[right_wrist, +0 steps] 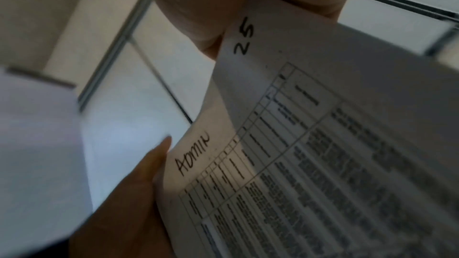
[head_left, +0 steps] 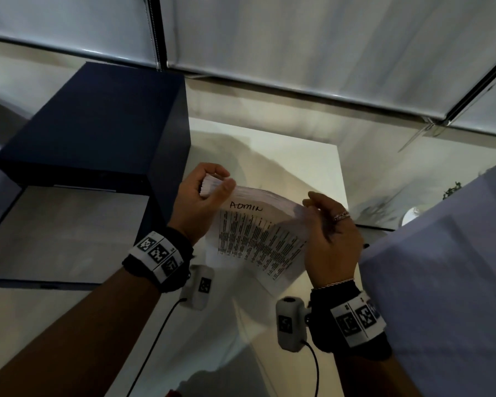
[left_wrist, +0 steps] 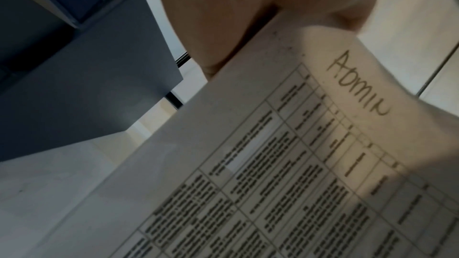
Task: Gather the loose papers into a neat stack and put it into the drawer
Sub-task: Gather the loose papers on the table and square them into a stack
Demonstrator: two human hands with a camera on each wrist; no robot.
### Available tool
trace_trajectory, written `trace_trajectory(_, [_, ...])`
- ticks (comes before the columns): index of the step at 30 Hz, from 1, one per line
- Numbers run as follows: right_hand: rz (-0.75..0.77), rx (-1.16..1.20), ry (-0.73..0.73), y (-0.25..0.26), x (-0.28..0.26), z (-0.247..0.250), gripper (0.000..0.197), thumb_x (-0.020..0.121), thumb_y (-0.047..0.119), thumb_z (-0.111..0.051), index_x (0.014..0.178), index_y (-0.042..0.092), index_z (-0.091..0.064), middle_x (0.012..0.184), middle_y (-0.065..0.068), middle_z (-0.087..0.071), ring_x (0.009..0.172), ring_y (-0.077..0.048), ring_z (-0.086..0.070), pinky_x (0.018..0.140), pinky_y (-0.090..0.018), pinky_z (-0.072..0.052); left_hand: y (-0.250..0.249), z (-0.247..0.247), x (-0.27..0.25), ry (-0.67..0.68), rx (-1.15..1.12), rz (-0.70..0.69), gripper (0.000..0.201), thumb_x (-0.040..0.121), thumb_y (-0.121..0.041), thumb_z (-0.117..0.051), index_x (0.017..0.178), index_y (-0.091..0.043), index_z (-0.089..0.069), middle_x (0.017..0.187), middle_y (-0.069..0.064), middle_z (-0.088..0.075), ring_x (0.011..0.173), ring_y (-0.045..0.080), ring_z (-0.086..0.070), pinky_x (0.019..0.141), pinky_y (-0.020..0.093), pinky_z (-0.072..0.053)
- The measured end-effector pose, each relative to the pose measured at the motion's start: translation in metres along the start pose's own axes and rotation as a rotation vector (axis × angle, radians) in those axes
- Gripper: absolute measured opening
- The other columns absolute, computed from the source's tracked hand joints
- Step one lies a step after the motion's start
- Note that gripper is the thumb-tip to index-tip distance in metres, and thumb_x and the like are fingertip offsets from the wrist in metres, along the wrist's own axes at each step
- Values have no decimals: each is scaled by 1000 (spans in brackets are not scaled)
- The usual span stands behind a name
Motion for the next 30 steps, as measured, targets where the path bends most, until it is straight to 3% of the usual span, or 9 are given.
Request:
trace_trajectory(3, [142, -239, 101, 13, 0, -7, 28, 84, 33, -73, 108, 19, -73, 100, 9, -71, 88, 0, -63, 82, -1, -43, 7, 0, 1, 87, -53, 72, 49, 73, 3, -77, 112, -10, -49, 91, 7, -62, 74, 9, -68, 63, 22, -57])
trace_trajectory(6, [131, -300, 110, 7, 2, -1, 38, 81, 33, -77, 116, 24, -68, 106, 5, -71, 89, 1, -60, 82, -3, -45, 21, 3, -1, 130, 9, 139, 47, 67, 2, -83, 105, -10, -58, 93, -2, -68, 83, 9, -71, 69, 25, -59])
trace_trajectory(10, [-146, 200, 61, -28, -6, 6, 81, 69, 4, -85, 134, 28, -43, 106, 3, -66, 96, -5, -67, 75, -20, -56, 47, 1, -11, 177, 57, 240, 35, 74, -2, -79, 108, -6, -69, 102, 5, -75, 96, 14, -72, 81, 31, -60])
trace_trajectory(13, [-356, 304, 95, -61, -22, -8, 58, 64, -3, -85, 115, 14, -62, 94, 3, -73, 92, -12, -71, 72, -21, -59, 58, -9, -19, 181, -13, 289, 33, 78, 7, -72, 109, -1, -65, 103, 6, -73, 96, 11, -71, 80, 25, -59])
trace_trajectory(16, [-420, 306, 112, -78, -32, -13, 38, 66, 0, -84, 92, 25, -71, 89, 7, -77, 88, -19, -72, 71, -26, -60, 56, -12, -22, 132, -36, 291, 30, 78, 9, -70, 104, -7, -68, 93, -6, -75, 89, 3, -72, 74, 18, -57])
trace_trajectory(20, [-446, 292, 126, -103, -46, -18, 37, 66, 3, -85, 91, 28, -72, 92, 1, -76, 88, -16, -72, 73, -30, -61, 66, -6, -29, 133, -23, 292, 35, 78, 4, -73, 104, -19, -68, 101, -4, -74, 95, 6, -71, 77, 21, -58])
trace_trajectory(24, [-612, 224, 159, -132, -64, -30, 31, 67, 5, -85, 85, 24, -68, 89, 5, -71, 87, -17, -70, 66, -19, -59, 83, -9, -36, 131, 27, 369, 32, 81, 3, -71, 97, -24, -67, 87, -23, -75, 85, -6, -70, 71, 16, -58])
trace_trajectory(26, [-622, 235, 153, -135, -57, -30, 29, 67, 3, -85, 84, 21, -69, 88, 5, -71, 78, -9, -69, 64, -20, -59, 86, -5, -30, 118, 77, 386, 21, 81, -6, -74, 97, -19, -71, 91, -13, -77, 88, 3, -72, 76, 26, -60])
trace_trajectory(30, [-653, 198, 198, -154, -53, -35, 47, 70, 14, -86, 111, 8, -64, 102, -4, -73, 87, -19, -72, 76, -35, -61, 114, 4, -24, 111, 180, 505, 31, 77, -28, -80, 103, -12, -72, 98, 3, -76, 89, 16, -74, 79, 34, -60])
Point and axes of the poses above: each hand's wrist, its own x-axis towards the middle knuckle, its own z-axis out of the back of the hand, y = z × x, the point moved 7 cm from there along x, towards the middle knuckle
